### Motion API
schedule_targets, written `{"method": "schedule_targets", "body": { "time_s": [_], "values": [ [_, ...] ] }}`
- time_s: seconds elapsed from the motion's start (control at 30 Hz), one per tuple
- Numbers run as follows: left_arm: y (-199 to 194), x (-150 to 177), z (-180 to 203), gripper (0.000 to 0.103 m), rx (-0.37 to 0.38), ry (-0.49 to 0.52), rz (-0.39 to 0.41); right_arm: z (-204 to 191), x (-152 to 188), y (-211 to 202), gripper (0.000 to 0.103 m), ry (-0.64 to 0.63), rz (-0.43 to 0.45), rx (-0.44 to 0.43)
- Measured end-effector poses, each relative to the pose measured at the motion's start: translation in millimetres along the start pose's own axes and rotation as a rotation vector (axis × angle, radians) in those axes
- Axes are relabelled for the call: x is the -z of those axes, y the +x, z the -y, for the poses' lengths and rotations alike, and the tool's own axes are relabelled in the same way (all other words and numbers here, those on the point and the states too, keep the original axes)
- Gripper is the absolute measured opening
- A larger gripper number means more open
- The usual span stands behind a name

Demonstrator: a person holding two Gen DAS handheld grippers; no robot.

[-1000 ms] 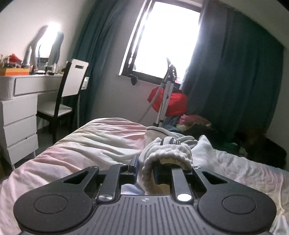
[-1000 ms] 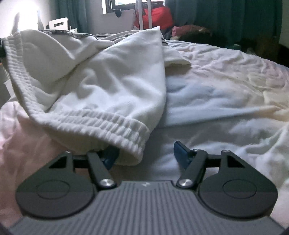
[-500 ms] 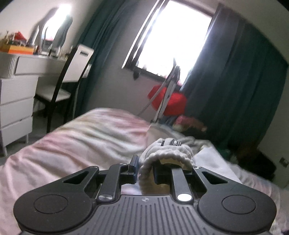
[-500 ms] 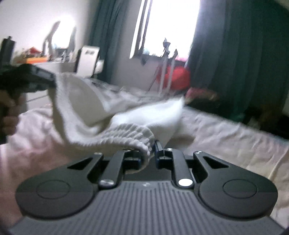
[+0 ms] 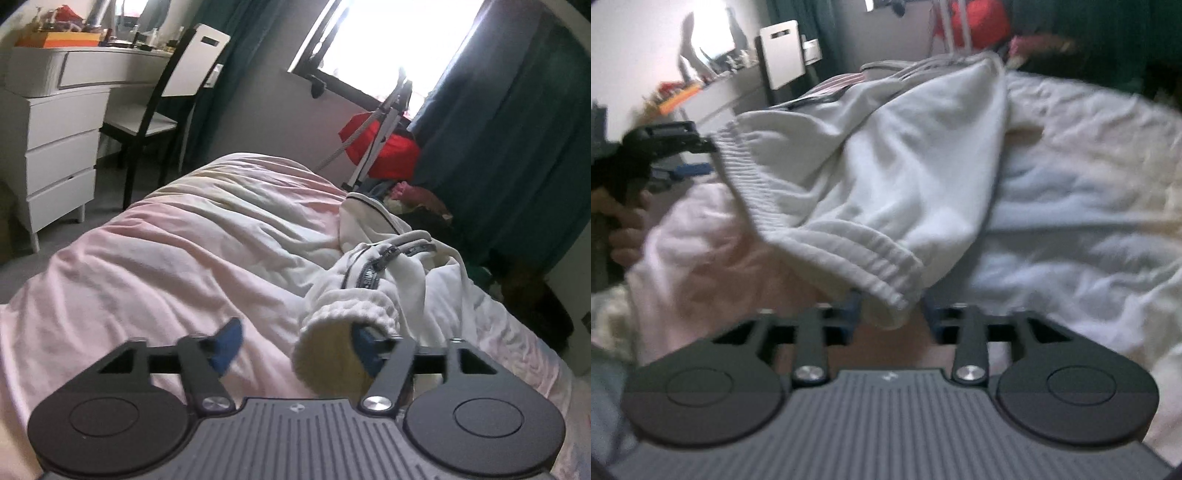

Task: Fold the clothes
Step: 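Pull the held cuff across the bed with the left gripper to spread the pants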

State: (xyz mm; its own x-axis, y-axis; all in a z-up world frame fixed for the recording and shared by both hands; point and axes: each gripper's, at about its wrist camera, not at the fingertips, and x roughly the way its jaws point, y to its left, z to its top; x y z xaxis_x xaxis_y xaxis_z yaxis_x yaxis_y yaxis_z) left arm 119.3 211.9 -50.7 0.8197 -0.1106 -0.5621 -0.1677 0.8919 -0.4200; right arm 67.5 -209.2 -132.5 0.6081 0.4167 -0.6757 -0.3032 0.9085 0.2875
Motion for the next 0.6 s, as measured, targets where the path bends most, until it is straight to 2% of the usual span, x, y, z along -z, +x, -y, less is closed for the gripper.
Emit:
{"method": "schedule_targets", "body": {
  "time_s": [0.07,0.17,0.3,0.4,0.5,0.6],
  "values": [
    [-6,-1,1,0.083,-0.002,-0.025,0.01,6,1,-5,0.08,0.088,0.003,-0.093],
    [-12,-3,3,0.084,0.002,-0.032,0.032,19,-1,-7,0.08,0.221,0.032,-0.185],
    [-21,-5,3,0.088,-0.015,-0.059,0.097,49,3,-2,0.081,0.446,0.078,-0.201],
    [-31,-9,-2,0.095,0.025,-0.117,0.16,74,8,5,0.082,0.617,0.089,-0.202],
    [-26,-11,4,0.097,0.055,-0.078,0.154,84,12,18,0.082,0.704,0.069,-0.211],
    [-2,-6,12,0.1,0.062,-0.013,0.077,82,14,33,0.081,0.752,0.055,-0.251]
  ]
}}
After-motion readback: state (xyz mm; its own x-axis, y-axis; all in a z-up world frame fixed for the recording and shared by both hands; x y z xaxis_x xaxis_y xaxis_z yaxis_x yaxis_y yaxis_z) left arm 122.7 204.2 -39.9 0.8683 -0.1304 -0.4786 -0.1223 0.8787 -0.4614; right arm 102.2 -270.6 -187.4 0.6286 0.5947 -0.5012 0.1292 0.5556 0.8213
